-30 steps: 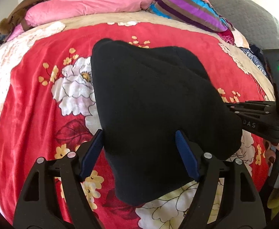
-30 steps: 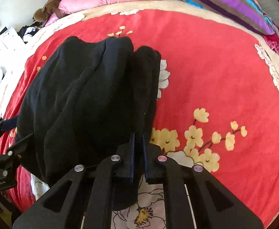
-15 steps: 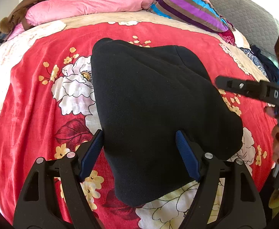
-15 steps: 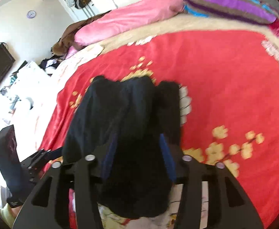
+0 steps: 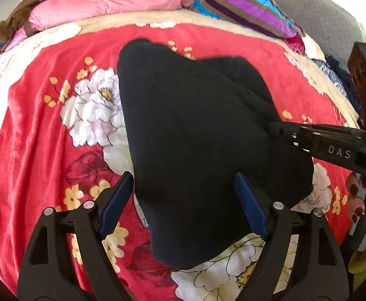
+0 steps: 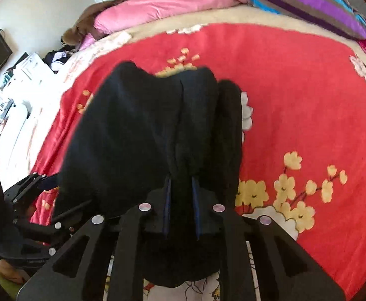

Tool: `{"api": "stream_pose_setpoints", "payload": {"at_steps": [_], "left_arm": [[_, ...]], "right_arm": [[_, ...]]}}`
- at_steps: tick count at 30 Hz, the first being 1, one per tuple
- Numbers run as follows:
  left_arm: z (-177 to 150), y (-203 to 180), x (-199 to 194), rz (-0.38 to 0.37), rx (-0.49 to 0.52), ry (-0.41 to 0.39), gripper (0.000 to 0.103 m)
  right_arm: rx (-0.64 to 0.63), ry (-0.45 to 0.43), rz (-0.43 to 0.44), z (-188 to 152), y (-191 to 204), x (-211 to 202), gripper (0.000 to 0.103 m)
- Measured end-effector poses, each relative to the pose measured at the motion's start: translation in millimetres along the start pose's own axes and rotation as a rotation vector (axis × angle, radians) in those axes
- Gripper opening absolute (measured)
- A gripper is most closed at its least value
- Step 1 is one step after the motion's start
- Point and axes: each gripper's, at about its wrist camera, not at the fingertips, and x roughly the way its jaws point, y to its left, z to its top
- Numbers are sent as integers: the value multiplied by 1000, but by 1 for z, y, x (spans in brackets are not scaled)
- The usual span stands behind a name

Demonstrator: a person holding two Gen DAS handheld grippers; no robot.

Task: Fold small clothes
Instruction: 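Press the folded edge flat onto the sweatshirt with the right tool, then open the right tool and lift both tools away from the sweatshirt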

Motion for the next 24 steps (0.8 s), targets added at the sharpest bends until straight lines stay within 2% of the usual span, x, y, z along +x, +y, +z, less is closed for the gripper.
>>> {"api": "stream_pose_setpoints", "payload": {"at_steps": [1,2,4,13,19,21,22,24], "left_arm": [[-1,0,1,-2,-4,3,75],[-1,-1,2,-1,-5,3,76],[-1,0,1,-2,-4,2,76],[-1,1,2,-3,-13,5,79],[0,4,0,-8,-24,5,80],[2,5,-2,-11,-30,2,81],[2,5,-4,-11,-31,-1,81],[3,6,-6,-11,-28,-5,81]], "right_arm": [[3,-3,-2,-1,-2,-1,18],[-3,-7,-19,0,-3,-2,28],[-12,-11,-54,-1,-4,-1,39],[10,-3,-35,0,-10,3,46],[75,-14,27,3,-19,-1,51],[86,-34,37,4,-19,-6,56],[79,-42,18,5,-18,-8,65],[58,-48,-8,6,-17,-10,68]]}}
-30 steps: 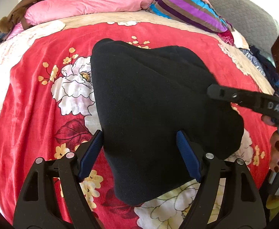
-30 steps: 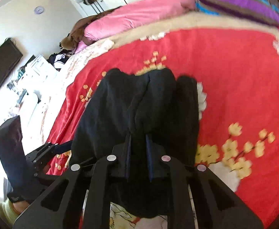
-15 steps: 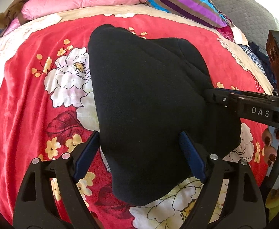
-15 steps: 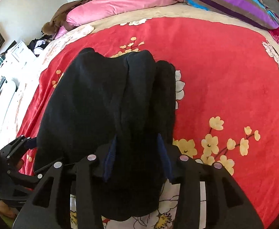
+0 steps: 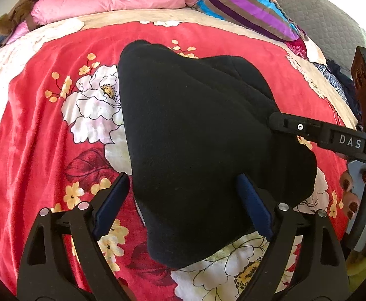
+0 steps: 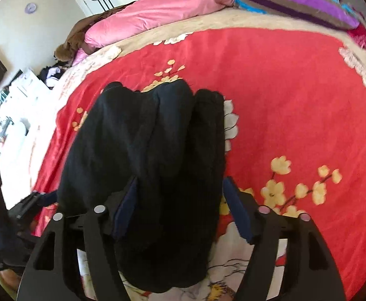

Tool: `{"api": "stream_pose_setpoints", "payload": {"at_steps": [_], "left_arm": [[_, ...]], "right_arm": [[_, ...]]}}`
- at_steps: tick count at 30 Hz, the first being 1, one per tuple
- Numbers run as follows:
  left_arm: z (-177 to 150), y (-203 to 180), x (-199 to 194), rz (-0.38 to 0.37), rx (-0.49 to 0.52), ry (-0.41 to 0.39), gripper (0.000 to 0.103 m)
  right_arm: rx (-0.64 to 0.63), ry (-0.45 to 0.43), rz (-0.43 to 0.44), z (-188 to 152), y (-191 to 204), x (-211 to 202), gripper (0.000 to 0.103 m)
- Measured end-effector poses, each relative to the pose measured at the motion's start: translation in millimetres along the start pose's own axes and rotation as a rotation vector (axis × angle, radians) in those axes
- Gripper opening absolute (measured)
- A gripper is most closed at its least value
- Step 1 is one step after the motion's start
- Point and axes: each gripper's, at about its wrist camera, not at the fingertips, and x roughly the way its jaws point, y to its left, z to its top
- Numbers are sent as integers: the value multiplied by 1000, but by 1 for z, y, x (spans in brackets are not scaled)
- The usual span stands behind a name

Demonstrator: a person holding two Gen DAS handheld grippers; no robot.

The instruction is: Fold small clothes

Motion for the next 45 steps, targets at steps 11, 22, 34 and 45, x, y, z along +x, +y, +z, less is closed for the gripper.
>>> {"api": "stream_pose_setpoints", "payload": {"at_steps": [11,22,34,45], "left_arm": [[4,1,-5,4,-5,-5,90],[12,4,-37,47,-19,-82,94],[7,2,-107,104,-54,-226,94],[-28,2,-151,142,-82,-265,94]], "right_arm": [[24,-78,-22,6,-7,-13,92],[-8,-277,-41,12,7,-60,98],[-55,-403,-58,-22,29,-120,99],[-118,-393,-87,-57,51,-149,99]]}}
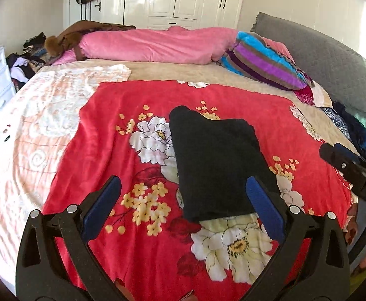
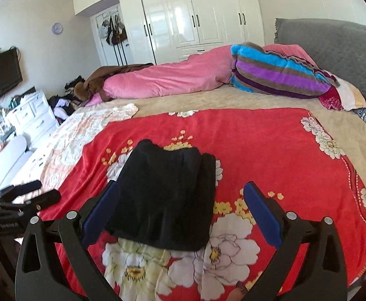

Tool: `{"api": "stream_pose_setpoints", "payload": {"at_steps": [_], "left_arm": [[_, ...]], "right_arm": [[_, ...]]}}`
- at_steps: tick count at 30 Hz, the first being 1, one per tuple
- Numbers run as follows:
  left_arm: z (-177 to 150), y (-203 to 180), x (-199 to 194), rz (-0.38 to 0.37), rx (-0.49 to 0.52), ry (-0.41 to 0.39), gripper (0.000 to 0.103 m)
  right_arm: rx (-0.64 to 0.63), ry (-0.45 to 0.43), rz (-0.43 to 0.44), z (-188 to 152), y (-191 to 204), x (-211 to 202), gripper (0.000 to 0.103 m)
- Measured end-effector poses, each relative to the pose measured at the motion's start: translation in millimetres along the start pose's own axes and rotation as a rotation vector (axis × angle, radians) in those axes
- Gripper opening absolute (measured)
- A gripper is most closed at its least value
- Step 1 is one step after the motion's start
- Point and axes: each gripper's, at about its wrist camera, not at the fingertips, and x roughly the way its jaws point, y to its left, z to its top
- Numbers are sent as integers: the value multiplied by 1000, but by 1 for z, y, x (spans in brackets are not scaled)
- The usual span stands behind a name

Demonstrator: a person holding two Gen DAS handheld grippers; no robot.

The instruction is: Fold small clothes

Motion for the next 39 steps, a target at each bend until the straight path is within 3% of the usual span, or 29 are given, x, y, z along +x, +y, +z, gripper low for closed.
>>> {"api": "stream_pose_setpoints", "payload": {"at_steps": [20,32,39], "left_arm": [[-49,-13,-42,13,23,42,94],[-84,-6,-25,23,-24,146,94],[-84,-9,-28,32,-16,135,94]], "right_arm": [[-29,50,-38,-50,9,-61,99],[19,172,-50,-87,4,-46,99],[37,183,-50,-88,0,-42,99]]}}
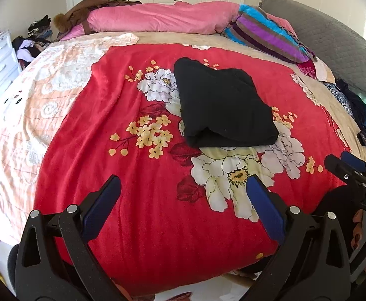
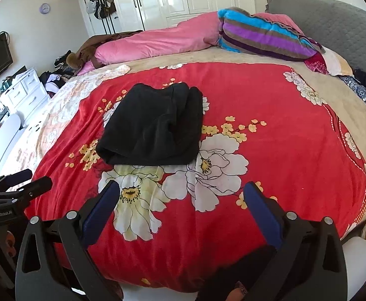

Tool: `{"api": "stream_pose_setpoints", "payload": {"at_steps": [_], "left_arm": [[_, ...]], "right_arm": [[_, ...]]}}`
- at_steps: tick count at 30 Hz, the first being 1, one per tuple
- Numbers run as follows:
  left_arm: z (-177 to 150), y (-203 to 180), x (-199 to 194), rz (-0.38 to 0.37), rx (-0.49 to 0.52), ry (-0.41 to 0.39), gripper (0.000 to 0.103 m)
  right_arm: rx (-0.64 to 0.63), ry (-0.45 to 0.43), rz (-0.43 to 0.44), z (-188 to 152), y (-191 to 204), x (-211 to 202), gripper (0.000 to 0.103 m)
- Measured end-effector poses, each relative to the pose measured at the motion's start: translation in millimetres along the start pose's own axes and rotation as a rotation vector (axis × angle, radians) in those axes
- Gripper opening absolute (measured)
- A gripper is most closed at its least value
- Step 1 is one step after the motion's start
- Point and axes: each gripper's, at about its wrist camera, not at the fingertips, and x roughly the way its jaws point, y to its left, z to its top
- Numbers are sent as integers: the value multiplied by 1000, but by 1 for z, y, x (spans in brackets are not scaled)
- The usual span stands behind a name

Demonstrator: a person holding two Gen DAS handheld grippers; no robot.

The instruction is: Fold small clothes

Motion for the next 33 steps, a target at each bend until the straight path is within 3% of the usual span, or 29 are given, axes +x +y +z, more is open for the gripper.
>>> {"api": "stream_pose_setpoints", "payload": {"at_steps": [33], "left_arm": [[4,-3,-9,41,10,-13,94]], "right_arm": [[-13,-5,-14,1,1,-1,99]]}}
